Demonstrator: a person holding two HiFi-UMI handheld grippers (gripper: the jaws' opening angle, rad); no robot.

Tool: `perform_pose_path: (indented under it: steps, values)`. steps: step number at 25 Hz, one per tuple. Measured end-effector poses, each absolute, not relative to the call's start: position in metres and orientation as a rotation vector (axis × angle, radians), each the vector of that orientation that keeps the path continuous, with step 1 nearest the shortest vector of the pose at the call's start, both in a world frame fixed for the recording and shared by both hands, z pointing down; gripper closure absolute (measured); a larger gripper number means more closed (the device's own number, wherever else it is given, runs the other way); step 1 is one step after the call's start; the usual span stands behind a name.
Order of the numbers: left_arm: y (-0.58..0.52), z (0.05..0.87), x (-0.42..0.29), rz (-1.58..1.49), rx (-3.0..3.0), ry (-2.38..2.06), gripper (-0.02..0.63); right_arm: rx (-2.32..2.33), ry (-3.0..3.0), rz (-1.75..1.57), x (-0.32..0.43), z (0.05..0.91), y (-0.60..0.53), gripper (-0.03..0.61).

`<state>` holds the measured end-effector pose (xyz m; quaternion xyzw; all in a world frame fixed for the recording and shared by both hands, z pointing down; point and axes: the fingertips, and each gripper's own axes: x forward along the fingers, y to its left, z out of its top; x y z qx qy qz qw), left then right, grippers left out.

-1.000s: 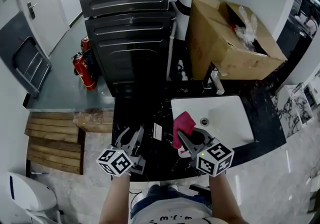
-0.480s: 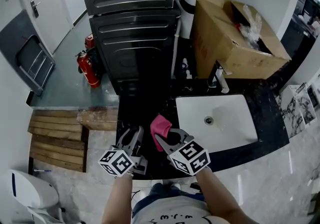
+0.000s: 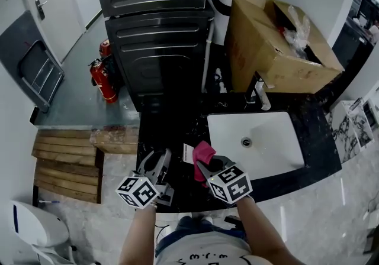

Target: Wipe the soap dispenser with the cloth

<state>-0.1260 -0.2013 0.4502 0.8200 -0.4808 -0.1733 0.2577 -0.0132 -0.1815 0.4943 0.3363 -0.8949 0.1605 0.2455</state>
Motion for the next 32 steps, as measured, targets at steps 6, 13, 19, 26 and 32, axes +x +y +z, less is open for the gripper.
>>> perform_pose_path:
  steps: [6, 13, 19, 26, 32]
  values:
    - [-0.202, 0.449, -0.124, -0.440, 2.238, -1.303, 0.511, 0.952, -2.631, 0.524, -0.030, 0.448, -0.201, 0.532]
    - [-0.201, 0.454, -0.132, -0.463, 2.194, -1.314, 0.506, 0.884, -2.636, 0.496, -0.063, 0.444, -0.221, 0.532]
    - [-0.199, 0.459, -0.140, -0.522, 2.138, -1.306, 0.503, 0.966, -2.537, 0.539, -0.037, 0.472, -0.227, 0.532]
    - [-0.199, 0.459, -0.139, -0.502, 2.142, -1.310, 0.505, 1.007, -2.381, 0.594, -0.011, 0.515, -0.218, 0.532]
    - [-0.207, 0.445, -0.114, -0.251, 2.349, -1.300, 0.505, 1.133, -2.461, 0.630, 0.015, 0.481, -0.220, 0.531]
